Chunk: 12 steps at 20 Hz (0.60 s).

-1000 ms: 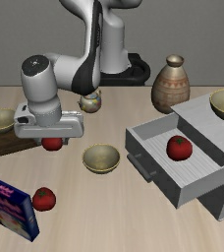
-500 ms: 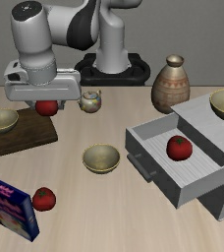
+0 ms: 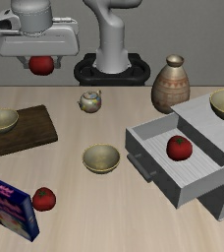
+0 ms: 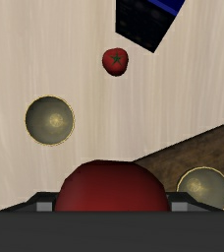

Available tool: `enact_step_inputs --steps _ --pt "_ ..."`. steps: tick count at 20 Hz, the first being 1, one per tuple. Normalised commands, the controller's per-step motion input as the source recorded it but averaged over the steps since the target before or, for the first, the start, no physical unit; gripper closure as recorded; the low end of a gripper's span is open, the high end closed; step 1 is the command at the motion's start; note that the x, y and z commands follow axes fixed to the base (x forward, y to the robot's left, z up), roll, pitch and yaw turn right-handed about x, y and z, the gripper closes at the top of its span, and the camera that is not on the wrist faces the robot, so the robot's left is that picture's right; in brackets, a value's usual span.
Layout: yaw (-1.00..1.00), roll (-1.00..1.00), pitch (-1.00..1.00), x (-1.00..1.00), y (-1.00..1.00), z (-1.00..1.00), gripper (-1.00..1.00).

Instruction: Pick the tomato next to the cutting board and place it on the porcelain bowl at the top of the cabinet

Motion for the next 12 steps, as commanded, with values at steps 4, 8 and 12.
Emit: enact_step_inputs --steps 4,8,12 --pt "0.0 0.0 0.0 0.0 0.5 0.5 1.0" --pt "0.0 0.0 0.0 0.0 1.0 0.0 1.0" --pt "0.0 0.0 0.0 0.0 1.0 0.0 1.0"
